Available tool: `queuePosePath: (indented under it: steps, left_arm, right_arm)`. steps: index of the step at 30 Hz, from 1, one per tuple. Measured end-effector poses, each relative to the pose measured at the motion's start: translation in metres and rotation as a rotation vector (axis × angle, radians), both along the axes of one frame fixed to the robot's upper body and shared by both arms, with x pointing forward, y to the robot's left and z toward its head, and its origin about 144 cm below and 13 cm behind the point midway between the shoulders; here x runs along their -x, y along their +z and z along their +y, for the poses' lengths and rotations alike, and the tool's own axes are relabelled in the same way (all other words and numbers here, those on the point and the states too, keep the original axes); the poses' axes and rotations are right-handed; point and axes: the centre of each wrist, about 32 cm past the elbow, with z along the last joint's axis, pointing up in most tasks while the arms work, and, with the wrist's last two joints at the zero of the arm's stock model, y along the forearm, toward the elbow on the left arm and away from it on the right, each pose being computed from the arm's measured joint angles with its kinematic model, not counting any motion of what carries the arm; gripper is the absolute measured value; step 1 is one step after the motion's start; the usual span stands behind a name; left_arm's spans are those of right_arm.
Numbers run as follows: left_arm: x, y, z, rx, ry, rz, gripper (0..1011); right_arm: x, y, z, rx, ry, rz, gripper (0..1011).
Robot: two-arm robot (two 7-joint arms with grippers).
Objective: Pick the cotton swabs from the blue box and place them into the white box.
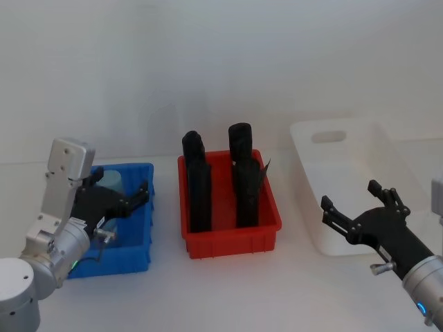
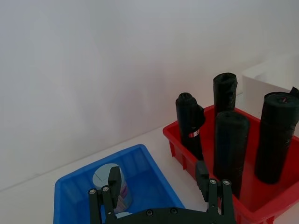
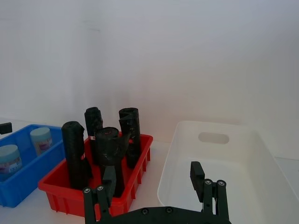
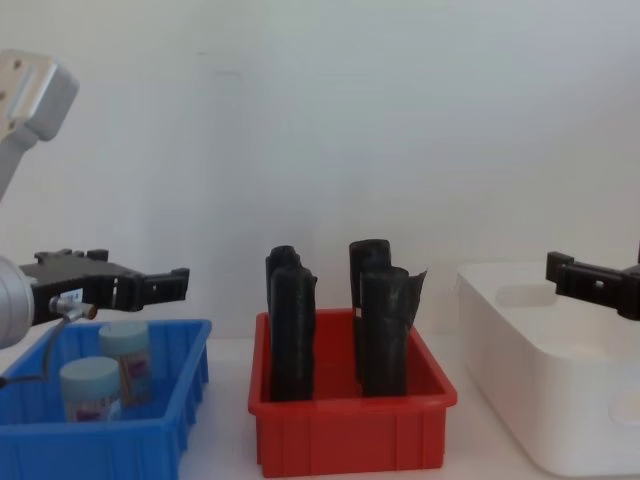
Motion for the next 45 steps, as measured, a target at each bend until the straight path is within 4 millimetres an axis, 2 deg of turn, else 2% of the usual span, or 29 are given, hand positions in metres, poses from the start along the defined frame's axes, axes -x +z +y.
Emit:
queuePosePath:
  steps: [23,45]
  left_arm:
    - [-0.017,-0.018,0.037,-0.002,0.08,0.145,1004]
    - [-0.029,-0.031,0.042,0.007,0.07,0.209,1004]
  right_arm:
    - [0.0,0.0,0.0,0.0,0.0,0.0,1002]
    - [0.0,0.0,0.0,0.0,0.0,0.0,1002]
